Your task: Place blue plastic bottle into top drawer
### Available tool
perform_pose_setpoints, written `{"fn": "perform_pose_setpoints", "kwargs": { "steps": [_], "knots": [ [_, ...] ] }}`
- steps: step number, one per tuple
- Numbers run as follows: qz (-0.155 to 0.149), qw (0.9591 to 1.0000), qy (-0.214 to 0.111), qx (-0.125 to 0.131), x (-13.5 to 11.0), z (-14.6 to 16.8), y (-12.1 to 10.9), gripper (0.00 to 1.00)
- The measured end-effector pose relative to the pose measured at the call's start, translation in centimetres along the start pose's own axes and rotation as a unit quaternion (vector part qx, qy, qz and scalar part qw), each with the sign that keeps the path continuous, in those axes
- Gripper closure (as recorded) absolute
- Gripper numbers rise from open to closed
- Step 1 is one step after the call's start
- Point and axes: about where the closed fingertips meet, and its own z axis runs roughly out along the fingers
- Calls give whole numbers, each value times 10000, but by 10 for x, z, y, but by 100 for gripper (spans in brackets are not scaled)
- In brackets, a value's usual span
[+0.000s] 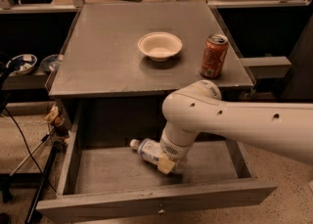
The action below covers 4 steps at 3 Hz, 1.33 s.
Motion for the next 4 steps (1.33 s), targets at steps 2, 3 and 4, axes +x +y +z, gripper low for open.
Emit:
{"fn": "perform_pose_setpoints", "kwargs": {
  "steps": [2, 3, 4],
  "knots": [
    [7, 10000, -3, 0, 0, 0, 0, 58],
    [7, 10000, -3, 0, 0, 0, 0, 27],
    [6, 10000, -3, 0, 0, 0, 0, 4]
  ]
}}
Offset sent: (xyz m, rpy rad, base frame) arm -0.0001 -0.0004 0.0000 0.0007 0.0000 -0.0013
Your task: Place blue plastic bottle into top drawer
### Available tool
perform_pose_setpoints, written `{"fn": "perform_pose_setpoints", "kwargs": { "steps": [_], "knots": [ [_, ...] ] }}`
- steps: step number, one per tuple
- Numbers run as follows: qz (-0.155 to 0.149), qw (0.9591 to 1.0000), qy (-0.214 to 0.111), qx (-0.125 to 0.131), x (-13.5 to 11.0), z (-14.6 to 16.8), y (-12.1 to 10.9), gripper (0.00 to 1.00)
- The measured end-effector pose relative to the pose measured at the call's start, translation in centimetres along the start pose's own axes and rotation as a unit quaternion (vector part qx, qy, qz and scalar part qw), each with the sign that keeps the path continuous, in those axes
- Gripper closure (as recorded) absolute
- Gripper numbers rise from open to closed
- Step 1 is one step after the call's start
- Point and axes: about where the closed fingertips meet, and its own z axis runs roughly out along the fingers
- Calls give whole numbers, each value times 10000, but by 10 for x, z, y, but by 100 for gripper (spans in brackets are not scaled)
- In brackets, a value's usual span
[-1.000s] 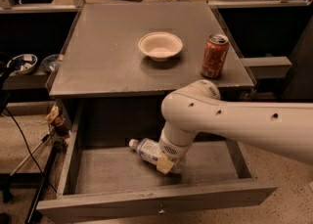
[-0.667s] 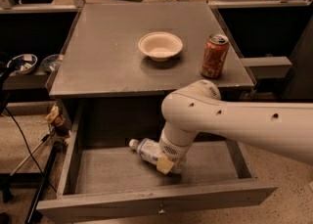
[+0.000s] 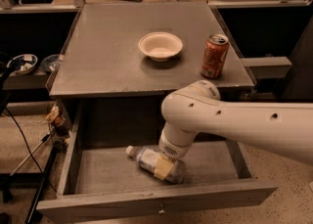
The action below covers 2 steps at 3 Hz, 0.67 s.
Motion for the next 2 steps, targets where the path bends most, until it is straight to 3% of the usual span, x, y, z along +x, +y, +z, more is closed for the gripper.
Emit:
{"fn": "perform_pose_setpoints", "kwargs": {
  "steps": [2],
  "knots": [
    [0, 10000, 0, 0, 0, 0, 0, 0]
  ]
}}
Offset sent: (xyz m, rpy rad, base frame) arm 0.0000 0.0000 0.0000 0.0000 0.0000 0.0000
